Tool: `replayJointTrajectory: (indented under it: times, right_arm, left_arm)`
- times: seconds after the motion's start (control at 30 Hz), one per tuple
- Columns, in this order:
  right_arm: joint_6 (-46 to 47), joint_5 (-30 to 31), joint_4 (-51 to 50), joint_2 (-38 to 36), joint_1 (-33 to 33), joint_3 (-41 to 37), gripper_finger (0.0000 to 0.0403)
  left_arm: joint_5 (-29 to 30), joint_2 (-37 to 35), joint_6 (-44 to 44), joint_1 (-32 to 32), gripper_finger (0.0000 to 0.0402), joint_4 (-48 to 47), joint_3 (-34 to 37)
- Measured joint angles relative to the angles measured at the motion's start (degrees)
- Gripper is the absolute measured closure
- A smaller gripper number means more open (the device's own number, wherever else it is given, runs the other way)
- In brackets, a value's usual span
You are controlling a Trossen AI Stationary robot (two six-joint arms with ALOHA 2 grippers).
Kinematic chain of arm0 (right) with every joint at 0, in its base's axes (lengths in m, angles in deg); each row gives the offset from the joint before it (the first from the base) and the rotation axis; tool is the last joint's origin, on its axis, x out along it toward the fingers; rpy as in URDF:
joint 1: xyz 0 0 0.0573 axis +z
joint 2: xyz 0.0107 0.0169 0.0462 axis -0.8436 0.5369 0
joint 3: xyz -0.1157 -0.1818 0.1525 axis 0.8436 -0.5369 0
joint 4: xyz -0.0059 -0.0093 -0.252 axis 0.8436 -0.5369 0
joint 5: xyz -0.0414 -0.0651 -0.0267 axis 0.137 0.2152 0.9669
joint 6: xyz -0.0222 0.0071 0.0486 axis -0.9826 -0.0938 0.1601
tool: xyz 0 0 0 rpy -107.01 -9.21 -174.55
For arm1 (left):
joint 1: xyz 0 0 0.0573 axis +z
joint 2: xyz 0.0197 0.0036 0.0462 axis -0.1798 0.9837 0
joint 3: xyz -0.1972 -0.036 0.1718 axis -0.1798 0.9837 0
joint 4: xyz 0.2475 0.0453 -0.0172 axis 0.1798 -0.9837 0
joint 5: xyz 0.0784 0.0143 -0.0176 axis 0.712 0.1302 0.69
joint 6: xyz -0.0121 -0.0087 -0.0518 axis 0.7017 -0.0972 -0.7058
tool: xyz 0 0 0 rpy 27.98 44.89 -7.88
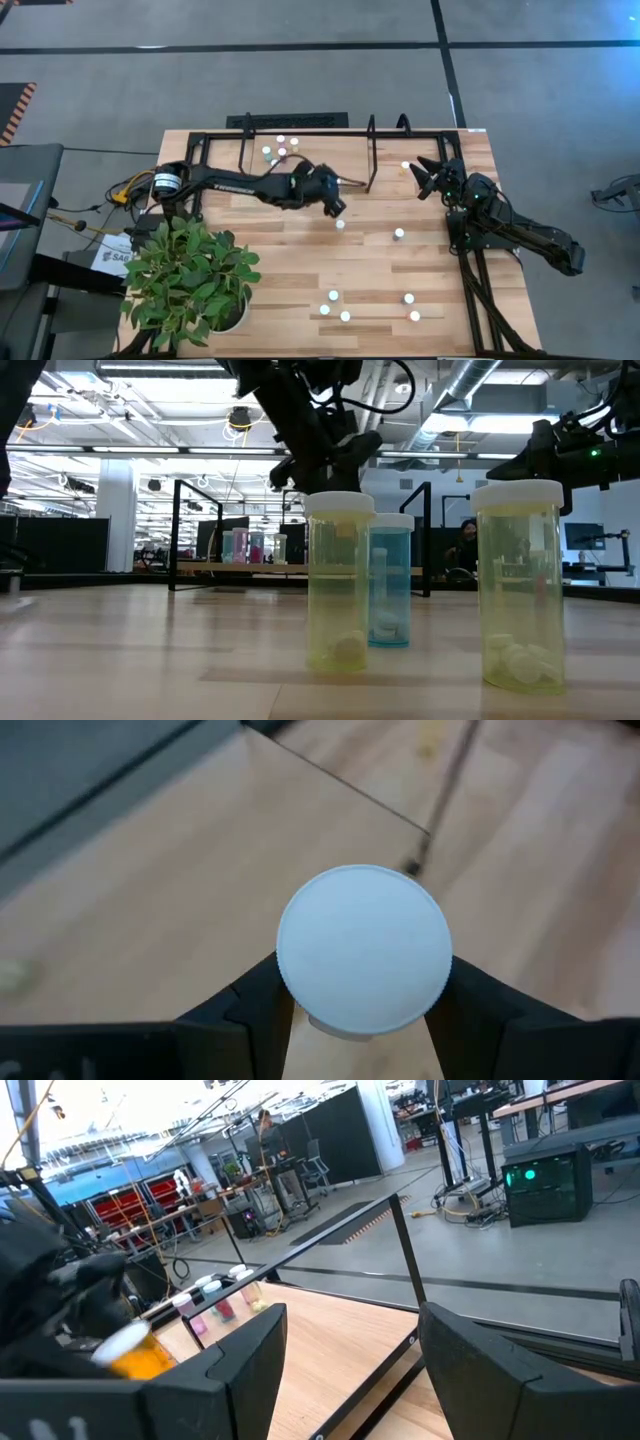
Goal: Pick and place medicine bottles onto shelf by color
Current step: Put the orange pill bottle on the shelf
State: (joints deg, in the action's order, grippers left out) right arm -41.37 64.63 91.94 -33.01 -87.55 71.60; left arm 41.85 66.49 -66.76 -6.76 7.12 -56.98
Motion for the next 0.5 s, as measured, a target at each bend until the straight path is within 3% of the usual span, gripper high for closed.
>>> replayJointTrajectory:
  times: [0.33, 0.5]
  right_arm:
    - [0.00, 0.00, 0.00, 0.00, 0.00, 0.00, 0.0154]
    - [0.00, 0.00, 0.00, 0.02, -0.01, 0.00, 0.0154]
  left_arm:
    - [1.00, -0.04, 1.91, 7.33, 0.0231, -3.31, -2.08]
    - [-2.96, -0.05, 1.89, 12.94, 0.0231, -3.43, -2.08]
